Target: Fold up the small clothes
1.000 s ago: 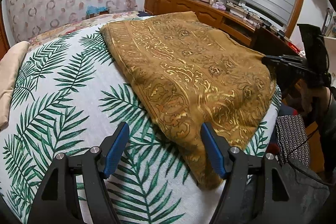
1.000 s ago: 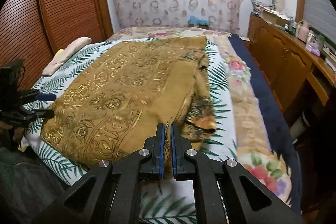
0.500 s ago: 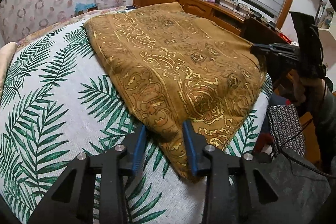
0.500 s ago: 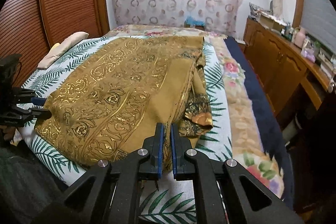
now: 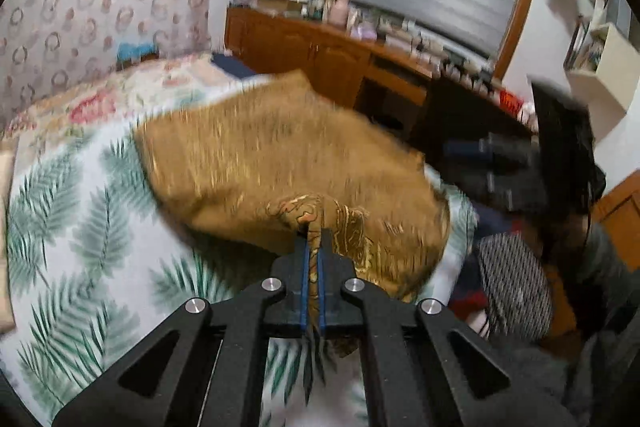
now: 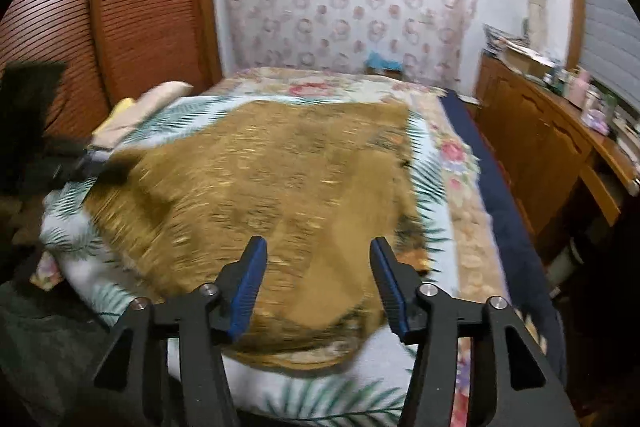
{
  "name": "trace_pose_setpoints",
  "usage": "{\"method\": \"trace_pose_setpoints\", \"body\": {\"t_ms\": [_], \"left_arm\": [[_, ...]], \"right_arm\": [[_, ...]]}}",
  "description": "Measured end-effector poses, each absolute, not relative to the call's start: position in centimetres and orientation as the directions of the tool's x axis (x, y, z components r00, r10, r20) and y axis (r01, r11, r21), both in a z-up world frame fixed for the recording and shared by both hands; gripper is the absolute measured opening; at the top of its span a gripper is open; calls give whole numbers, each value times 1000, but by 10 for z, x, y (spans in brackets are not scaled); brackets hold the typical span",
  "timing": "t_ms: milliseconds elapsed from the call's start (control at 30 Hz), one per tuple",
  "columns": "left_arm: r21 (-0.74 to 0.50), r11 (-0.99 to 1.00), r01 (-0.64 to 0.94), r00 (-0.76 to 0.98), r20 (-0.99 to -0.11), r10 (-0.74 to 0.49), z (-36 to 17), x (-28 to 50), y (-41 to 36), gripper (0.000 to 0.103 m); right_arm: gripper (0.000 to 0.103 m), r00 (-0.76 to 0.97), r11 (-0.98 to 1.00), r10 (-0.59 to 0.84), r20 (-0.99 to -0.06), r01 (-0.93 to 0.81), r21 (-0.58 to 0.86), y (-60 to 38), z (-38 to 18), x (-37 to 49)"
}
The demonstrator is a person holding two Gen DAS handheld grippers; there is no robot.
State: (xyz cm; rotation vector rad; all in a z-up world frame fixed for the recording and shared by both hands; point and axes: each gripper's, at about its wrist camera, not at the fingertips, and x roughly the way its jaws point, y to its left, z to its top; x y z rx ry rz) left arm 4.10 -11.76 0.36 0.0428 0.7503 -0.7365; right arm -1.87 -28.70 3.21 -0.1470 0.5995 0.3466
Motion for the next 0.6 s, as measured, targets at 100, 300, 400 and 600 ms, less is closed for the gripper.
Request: {"method": "trace_pose_setpoints", "body": {"t_ms": [100, 300, 400, 600], "left_arm": [[-225, 758, 612, 518, -610, -599, 18, 61, -124, 3], [-206, 792, 575, 556, -612, -563, 21, 97, -133, 3], [-212, 804, 555, 554, -628, -547, 12, 111, -133, 3], [-227, 822, 522, 551, -646, -528, 0, 125, -124, 3]], "right_arm": [[62, 752, 904, 328, -572, -425, -41, -271, 29, -25], [66, 680, 852, 399, -615, -524, -26, -253, 11, -20], [67, 660, 844, 368, -655, -533, -63, -249, -5, -11], [67, 656, 859, 281, -701, -497, -120, -251, -22, 10]]}}
